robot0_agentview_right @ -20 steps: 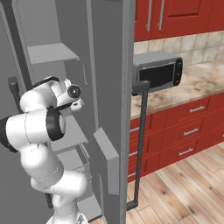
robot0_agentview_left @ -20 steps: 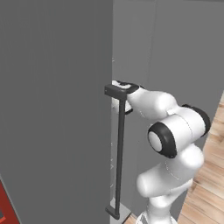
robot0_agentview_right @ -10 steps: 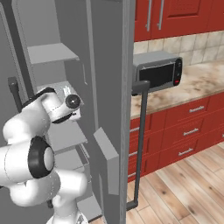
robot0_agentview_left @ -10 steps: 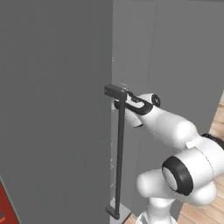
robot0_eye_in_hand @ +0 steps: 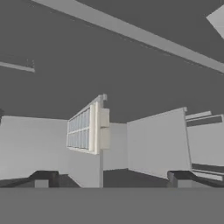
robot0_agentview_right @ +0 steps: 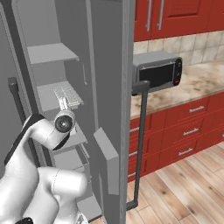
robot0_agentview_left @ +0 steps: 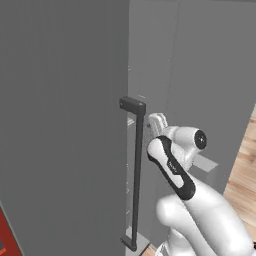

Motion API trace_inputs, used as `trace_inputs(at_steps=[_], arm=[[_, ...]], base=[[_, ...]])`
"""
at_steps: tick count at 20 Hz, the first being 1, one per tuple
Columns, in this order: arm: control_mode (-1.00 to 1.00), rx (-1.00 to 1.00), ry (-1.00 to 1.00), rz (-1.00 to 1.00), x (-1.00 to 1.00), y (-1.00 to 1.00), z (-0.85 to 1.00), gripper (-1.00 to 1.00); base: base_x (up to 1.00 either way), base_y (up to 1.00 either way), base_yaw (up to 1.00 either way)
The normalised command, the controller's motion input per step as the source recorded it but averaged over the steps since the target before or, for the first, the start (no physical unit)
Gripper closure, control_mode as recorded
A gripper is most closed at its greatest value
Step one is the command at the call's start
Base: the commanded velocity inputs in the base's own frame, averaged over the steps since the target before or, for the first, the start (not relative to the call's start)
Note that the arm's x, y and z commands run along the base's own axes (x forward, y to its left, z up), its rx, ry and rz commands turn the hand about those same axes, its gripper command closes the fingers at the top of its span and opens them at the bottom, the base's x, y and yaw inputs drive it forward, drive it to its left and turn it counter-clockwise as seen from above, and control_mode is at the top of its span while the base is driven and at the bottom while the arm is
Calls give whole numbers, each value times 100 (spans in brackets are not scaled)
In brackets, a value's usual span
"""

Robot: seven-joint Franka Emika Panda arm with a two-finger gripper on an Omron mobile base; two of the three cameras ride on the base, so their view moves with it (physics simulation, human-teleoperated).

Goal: The ice cube tray has been filled with water. Take the tray and place it in the freezer to make ice. Close the freezer door after placing the tray.

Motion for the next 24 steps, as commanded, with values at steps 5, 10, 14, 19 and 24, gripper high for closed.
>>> trace_inputs(at_steps=[5,10,14,19,24], arm=[[-100,0,1,-1,-100,-41,72,-100],[-100,-1,15,0,-98,-8,68,-100],[-100,-9,16,1,-91,0,20,-100],[-100,-10,0,5,-77,0,-12,-100],[100,-2,0,1,-29,0,0,-100]], base=[[0,0,0],[0,0,0],[0,0,0],[0,0,0],[-41,0,3]])
